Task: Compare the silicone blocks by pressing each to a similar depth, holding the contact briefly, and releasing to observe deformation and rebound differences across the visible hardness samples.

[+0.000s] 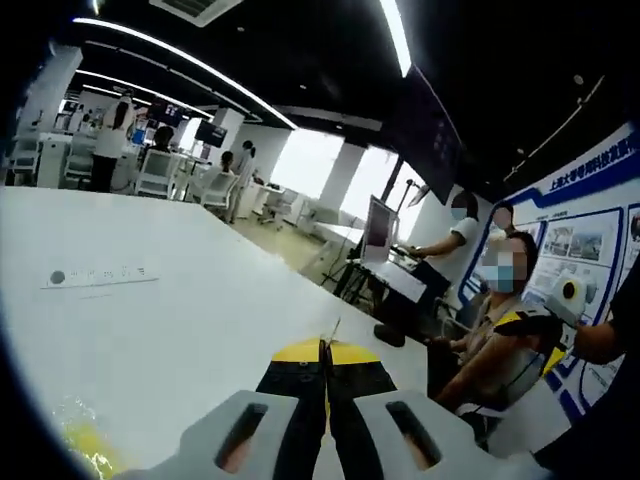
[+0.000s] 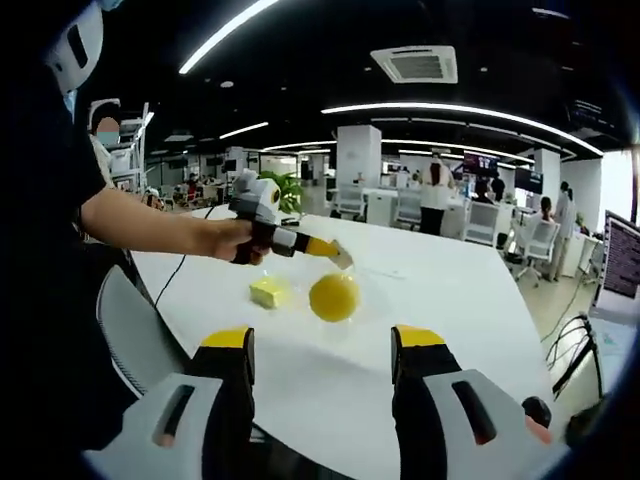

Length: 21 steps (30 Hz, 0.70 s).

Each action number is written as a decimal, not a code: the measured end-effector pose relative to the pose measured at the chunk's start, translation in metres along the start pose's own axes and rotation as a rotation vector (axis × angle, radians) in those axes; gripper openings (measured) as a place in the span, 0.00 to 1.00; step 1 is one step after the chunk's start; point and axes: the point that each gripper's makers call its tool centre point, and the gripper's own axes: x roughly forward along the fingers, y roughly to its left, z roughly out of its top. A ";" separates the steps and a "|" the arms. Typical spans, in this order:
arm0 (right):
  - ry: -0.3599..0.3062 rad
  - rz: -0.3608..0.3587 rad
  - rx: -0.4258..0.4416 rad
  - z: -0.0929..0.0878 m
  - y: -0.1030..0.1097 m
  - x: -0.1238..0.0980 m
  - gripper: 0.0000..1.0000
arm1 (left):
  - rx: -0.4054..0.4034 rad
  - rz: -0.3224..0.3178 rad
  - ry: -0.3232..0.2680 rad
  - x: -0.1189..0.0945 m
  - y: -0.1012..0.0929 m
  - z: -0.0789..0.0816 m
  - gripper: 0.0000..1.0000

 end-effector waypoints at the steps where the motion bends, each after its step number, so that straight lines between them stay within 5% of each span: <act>1: 0.009 -0.011 0.003 -0.002 -0.003 -0.002 0.50 | -0.015 0.017 -0.005 0.000 0.008 -0.002 0.00; 9: 0.023 -0.044 0.015 -0.007 -0.013 -0.011 0.49 | -0.136 0.101 -0.035 -0.007 0.054 -0.007 0.00; 14: 0.037 -0.053 0.027 -0.013 -0.018 -0.008 0.48 | -0.140 0.119 -0.017 -0.007 0.070 -0.009 0.00; 21: 0.052 -0.037 0.023 -0.015 -0.011 -0.005 0.47 | -0.254 0.248 -0.047 -0.011 0.106 -0.018 0.00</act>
